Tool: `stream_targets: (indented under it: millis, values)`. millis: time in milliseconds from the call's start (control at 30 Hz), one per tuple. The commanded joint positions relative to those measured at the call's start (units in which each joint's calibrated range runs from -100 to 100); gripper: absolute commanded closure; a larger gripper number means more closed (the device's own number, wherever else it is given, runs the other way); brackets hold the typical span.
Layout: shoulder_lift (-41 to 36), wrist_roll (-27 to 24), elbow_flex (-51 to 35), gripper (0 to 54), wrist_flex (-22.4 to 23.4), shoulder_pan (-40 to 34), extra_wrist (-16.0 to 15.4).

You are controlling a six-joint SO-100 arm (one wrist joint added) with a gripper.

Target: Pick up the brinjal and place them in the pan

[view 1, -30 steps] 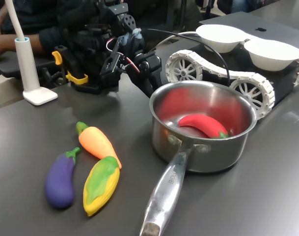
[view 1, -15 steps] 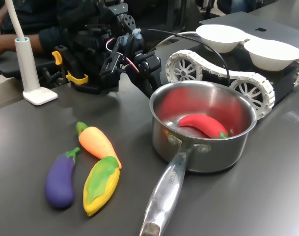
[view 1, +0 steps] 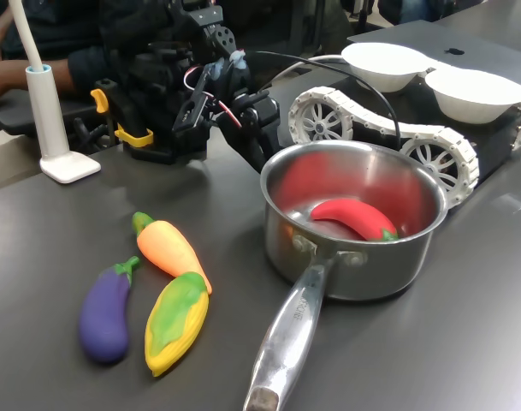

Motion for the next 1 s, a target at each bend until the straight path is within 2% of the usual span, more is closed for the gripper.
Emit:
stream_targets:
  millis: [0, 300, 500, 767, 967]
  values:
    - [-0.7, 0.3, -4.4, 53.3, 1.0, -0.7, -0.4]
    - [-0.7, 0.9, -7.8, 53.4, 4.0, 2.5, -0.5]
    - [0.6, 1.3, -15.8, 53.4, 8.4, 5.8, -0.6]
    - [10.6, 1.8, -23.7, 53.4, 7.7, 11.9, -0.8]
    - [17.1, 3.1, -35.9, 53.4, 8.1, 16.7, -0.8]
